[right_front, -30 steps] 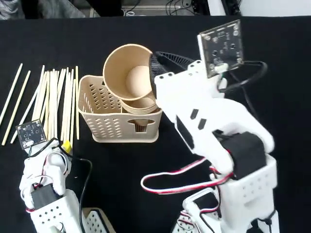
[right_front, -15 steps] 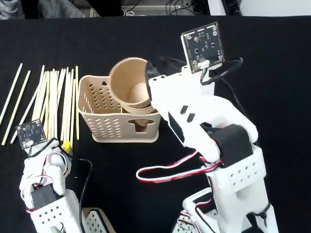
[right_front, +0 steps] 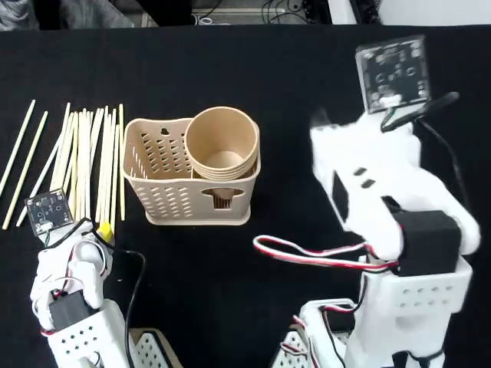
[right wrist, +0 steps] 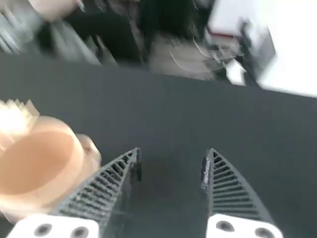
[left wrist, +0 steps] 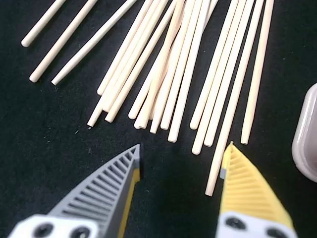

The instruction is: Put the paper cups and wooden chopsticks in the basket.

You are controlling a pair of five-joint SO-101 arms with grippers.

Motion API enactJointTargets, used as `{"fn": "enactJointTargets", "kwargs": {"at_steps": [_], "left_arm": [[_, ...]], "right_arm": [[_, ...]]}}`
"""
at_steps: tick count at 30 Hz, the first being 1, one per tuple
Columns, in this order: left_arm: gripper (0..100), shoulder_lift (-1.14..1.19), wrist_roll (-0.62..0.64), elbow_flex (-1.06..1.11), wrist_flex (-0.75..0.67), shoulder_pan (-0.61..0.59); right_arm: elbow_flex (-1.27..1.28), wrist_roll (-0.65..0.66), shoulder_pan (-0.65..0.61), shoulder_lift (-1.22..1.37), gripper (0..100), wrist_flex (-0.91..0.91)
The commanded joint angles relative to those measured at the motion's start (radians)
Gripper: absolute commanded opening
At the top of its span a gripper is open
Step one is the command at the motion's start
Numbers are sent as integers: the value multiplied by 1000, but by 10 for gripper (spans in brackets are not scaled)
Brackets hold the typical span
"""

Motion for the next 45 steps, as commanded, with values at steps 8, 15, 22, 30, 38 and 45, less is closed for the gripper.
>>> {"fn": "enactJointTargets", "kwargs": {"at_steps": [8, 15, 22, 30, 38, 45], "left_arm": [[261, -6, -9, -5, -17, 4], [261, 0, -101, -65, -12, 4], [284, 109, -153, -367, 43, 13], [296, 850, -155, -920, 106, 13], [296, 1668, -161, -1512, 112, 13], [296, 2188, -229, -1948, 150, 53]], "right_arm": [[348, 221, 238, -346, 46, 5], [1073, 262, 350, -578, 11, -512], [1481, 143, 358, -684, 11, -766], [1595, 133, 242, -694, 11, -760], [1672, 132, 270, -694, 12, -884], [1673, 130, 269, -694, 12, -887]]}}
